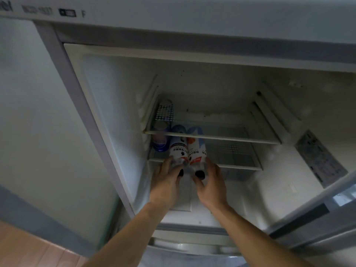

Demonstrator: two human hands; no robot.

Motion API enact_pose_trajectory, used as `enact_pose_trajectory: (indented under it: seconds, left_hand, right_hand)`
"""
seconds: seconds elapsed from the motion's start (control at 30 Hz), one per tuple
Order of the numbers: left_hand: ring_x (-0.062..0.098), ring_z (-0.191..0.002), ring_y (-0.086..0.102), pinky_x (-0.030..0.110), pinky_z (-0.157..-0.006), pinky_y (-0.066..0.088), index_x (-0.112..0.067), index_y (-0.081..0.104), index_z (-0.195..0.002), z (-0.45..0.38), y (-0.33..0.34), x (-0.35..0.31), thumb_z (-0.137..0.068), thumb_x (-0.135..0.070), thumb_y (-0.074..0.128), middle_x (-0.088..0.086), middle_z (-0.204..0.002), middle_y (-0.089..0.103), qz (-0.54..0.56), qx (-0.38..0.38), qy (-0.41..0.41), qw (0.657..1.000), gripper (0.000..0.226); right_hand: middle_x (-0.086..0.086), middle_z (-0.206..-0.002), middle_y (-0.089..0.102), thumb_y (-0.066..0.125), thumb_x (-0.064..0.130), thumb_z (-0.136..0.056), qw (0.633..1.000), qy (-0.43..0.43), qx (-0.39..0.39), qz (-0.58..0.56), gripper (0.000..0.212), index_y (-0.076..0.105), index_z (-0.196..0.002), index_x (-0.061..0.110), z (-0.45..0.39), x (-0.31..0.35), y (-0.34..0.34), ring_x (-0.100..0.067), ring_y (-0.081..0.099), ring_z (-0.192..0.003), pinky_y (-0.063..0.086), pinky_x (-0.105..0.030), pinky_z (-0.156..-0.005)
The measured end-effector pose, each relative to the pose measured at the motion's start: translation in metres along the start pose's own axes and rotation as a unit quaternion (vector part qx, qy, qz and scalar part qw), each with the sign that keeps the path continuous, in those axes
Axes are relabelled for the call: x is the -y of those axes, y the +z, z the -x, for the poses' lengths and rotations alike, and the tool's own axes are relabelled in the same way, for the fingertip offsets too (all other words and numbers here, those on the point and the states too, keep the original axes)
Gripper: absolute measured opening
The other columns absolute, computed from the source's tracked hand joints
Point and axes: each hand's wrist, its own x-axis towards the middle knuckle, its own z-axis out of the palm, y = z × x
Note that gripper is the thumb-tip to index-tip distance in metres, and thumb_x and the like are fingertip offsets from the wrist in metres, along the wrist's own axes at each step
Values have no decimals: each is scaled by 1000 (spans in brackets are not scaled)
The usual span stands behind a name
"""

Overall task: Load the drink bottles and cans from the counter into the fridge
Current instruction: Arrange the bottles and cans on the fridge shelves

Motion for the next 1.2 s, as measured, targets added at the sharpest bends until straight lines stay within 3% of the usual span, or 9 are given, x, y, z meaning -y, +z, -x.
enact_pose_trajectory:
  seconds: [0.13,0.3,0.47,0.6,0.73,0.87,1.0,1.1,1.2]
  left_hand:
    - [27,-143,30,40,-111,36,-45,42,-142,-26,3,10,-98,-24,55,-6,-161,25,-87,100,-23,991,51]
    - [35,-126,51,43,-91,52,-39,11,-155,-69,16,11,-98,-21,53,11,-165,-1,-177,198,3,964,74]
    - [33,-116,58,40,-81,52,-39,-2,-155,-95,18,10,-99,-22,51,10,-163,-15,-129,308,-41,942,79]
    - [31,-125,52,42,-90,53,-36,12,-155,-84,9,8,-98,-25,51,6,-165,1,-92,249,-33,964,70]
    - [28,-137,38,37,-106,42,-16,27,-152,-62,8,3,-96,-24,53,8,-161,21,-116,150,-17,982,63]
    - [30,-149,13,40,-121,16,-5,4,-156,-51,16,2,-91,-19,50,15,-164,5,-174,198,25,964,81]
    - [31,-151,0,48,-121,9,-7,-3,-156,-73,14,5,-91,-25,52,16,-164,-6,-186,269,2,945,87]
    - [31,-151,0,48,-121,11,-7,-2,-156,-77,16,3,-91,-29,51,16,-164,-5,-166,267,-6,949,87]
    - [29,-150,9,46,-119,17,-11,6,-157,-58,17,3,-89,-24,47,12,-164,4,-88,171,8,981,81]
  right_hand:
    - [-12,-142,52,67,31,-92,997,16,27,70,66,40,-149,13,-32,5,6,-31,50,-128,45,-35,-98]
    - [-8,-153,42,51,32,-100,969,80,136,189,65,20,-157,23,-89,12,9,-32,38,-138,34,-41,-109]
    - [-10,-155,36,51,30,-100,930,107,221,273,67,17,-156,21,-114,14,3,-34,32,-142,30,-48,-112]
    - [-9,-157,34,46,38,-102,935,105,229,250,68,11,-158,25,-110,11,-2,-34,31,-144,28,-48,-113]
    - [-6,-146,51,54,26,-96,955,50,125,264,61,31,-152,24,-89,6,8,-28,47,-133,39,-39,-106]
    - [-3,-165,17,52,20,-95,946,60,172,267,78,8,-159,17,-76,2,23,-29,16,-151,22,-41,-117]
    - [3,-167,4,47,27,-99,937,76,212,268,76,1,-159,20,-90,8,17,-30,3,-153,15,-47,-119]
    - [1,-165,19,51,29,-98,962,71,160,212,70,15,-158,21,-77,18,13,-30,12,-152,19,-47,-117]
    - [-12,-141,55,62,22,-90,986,6,57,155,56,46,-144,16,-35,27,7,-36,48,-130,42,-45,-102]
